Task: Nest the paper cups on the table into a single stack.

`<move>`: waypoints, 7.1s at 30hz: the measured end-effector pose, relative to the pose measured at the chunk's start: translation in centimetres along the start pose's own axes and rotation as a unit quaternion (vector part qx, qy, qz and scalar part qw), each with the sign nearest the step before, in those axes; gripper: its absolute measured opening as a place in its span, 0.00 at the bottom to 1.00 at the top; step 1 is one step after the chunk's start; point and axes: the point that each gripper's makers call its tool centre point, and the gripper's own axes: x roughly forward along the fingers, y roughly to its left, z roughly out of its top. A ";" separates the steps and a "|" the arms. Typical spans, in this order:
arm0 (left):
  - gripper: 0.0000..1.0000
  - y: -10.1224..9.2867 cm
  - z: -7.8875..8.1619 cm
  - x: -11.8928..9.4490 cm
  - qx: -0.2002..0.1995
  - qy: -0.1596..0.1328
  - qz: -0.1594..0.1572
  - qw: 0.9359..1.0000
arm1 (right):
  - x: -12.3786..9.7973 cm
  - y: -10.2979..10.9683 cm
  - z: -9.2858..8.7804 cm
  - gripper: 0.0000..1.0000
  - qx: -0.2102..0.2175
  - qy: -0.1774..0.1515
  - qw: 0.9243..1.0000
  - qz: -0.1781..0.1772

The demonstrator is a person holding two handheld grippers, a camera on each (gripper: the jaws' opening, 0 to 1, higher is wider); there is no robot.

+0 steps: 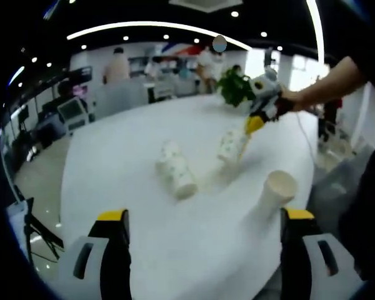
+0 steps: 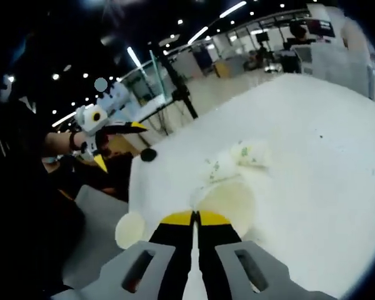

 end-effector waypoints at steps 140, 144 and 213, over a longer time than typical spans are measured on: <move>0.96 -0.3 0.2 -1.1 -0.012 -0.012 -0.006 1.000 | 4.5 11.3 -9.0 0.22 -0.282 0.203 0.938 -0.009; 0.95 -0.4 0.2 -1.2 -0.013 -0.011 -0.006 1.000 | 4.1 10.6 -8.6 0.31 -0.263 0.174 0.948 -0.034; 0.96 -1.6 -0.2 -0.9 -0.008 0.016 -0.022 1.000 | -6.0 3.1 -5.1 1.00 -0.008 -0.138 0.955 -0.260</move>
